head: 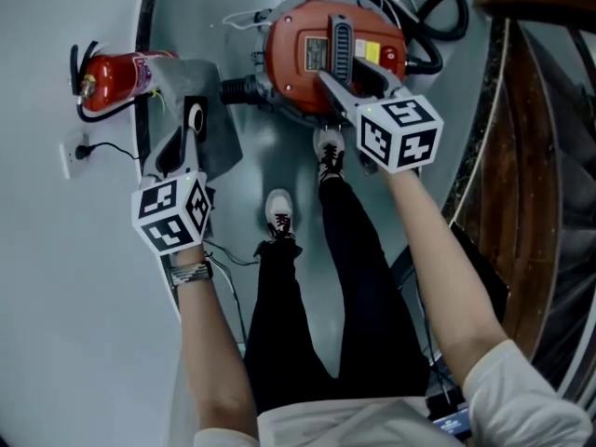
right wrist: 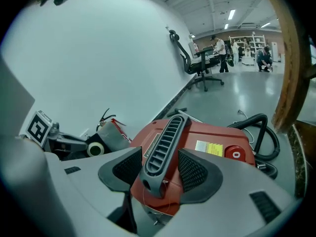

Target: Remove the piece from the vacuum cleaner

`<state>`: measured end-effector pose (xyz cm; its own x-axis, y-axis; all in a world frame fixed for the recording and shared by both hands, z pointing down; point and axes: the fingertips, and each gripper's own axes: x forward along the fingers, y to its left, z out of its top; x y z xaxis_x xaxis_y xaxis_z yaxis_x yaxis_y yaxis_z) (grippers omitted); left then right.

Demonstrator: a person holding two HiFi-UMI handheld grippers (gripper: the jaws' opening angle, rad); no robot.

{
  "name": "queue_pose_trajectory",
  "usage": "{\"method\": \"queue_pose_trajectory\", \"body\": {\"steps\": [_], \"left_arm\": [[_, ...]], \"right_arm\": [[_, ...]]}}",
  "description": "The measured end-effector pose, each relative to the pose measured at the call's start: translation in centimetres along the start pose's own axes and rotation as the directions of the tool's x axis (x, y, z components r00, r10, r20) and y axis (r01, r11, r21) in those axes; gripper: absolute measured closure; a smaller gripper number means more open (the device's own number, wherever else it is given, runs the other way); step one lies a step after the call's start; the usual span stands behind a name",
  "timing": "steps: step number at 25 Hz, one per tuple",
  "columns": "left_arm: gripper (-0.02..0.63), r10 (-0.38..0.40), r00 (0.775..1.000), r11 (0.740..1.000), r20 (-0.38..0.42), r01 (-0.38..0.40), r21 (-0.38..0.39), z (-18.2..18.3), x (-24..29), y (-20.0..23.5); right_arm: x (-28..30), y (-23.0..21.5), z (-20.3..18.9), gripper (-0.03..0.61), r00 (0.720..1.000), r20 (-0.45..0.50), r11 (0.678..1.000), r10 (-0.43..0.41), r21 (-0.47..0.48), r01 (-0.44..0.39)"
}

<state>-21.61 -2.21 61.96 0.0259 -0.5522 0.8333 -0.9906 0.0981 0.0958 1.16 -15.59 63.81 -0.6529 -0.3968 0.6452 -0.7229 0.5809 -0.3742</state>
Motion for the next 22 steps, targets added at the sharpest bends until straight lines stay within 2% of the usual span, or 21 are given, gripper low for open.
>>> {"method": "queue_pose_trajectory", "body": {"steps": [6,9,13,16,22], "left_arm": [[0.581,-0.014,1.000,0.999,0.014,0.013,0.044,0.9,-3.2,-0.7],[0.581,-0.022,0.999,0.998,0.030,0.020,0.063,1.7,-4.1,-1.3],[0.581,-0.037,0.998,0.996,0.053,0.032,0.088,3.0,-5.1,-2.2],[0.581,-0.032,0.997,0.996,0.073,0.026,0.080,4.0,-6.8,-2.4],[0.581,-0.041,0.995,0.996,0.093,0.033,0.084,5.3,-13.5,-3.3]], "right_arm": [[-3.4,-0.5,-0.8,0.354,0.999,-0.047,0.999,-0.023,-0.038,0.021],[-5.3,-1.4,-1.0,0.354,0.997,-0.071,0.999,-0.042,-0.022,0.041],[-8.3,-1.5,-0.2,0.356,0.997,-0.055,0.998,-0.057,-0.023,0.056],[-11.0,-0.1,1.6,0.363,0.999,-0.011,0.997,-0.053,-0.056,0.052],[-16.7,6.0,7.4,0.444,0.997,0.077,0.982,-0.011,-0.187,0.026]]}}
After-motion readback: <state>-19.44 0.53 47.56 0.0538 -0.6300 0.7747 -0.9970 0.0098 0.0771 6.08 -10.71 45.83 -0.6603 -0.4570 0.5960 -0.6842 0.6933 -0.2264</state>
